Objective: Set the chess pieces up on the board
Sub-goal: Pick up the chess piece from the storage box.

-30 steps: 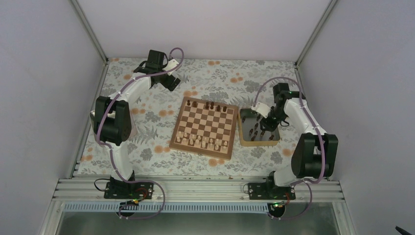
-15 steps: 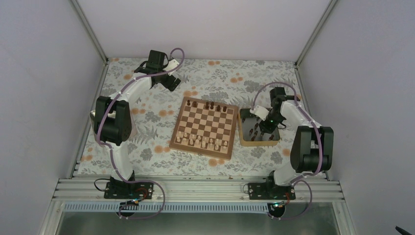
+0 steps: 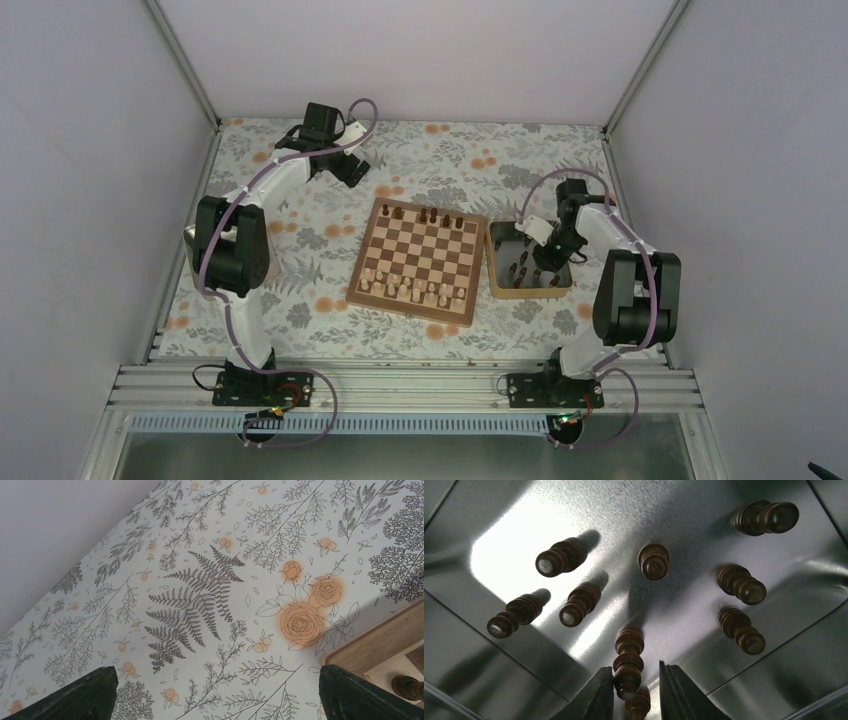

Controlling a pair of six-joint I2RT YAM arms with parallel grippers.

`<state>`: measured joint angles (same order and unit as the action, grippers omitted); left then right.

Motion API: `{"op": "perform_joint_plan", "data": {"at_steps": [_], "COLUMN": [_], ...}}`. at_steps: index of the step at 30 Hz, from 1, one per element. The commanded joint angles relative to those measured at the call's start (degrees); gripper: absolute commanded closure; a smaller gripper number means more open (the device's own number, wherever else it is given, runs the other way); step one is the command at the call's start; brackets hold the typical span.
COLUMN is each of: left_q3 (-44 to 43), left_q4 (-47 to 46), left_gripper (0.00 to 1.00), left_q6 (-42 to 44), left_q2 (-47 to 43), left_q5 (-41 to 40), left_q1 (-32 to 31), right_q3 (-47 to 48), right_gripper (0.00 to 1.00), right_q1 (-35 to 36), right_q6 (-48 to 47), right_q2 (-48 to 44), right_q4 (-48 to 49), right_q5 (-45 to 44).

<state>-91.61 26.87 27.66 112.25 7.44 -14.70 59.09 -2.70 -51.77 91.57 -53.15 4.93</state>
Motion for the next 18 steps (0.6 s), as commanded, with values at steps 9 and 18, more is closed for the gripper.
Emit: {"op": "perform_joint_plan", "data": {"at_steps": [9, 18], "left_q3": [-0.6, -0.8], "left_q4": [0.6, 0.5], "left_gripper": [0.00, 0.00], "left_q6": [0.3, 0.3], "left_q2": [0.9, 0.6], "left_q5": [1.1, 1.2], "left_q1": [-0.5, -0.5], "right_q3": [0.8, 14.0], "right_gripper": [0.89, 0.93], "right_q1": [-0.7, 1.2], "right_q6": [0.4, -0.5], "right_q2": [1.7, 0.1], "right_q4": [-1.4, -9.0], "right_q5": [0.9, 2.5]}}
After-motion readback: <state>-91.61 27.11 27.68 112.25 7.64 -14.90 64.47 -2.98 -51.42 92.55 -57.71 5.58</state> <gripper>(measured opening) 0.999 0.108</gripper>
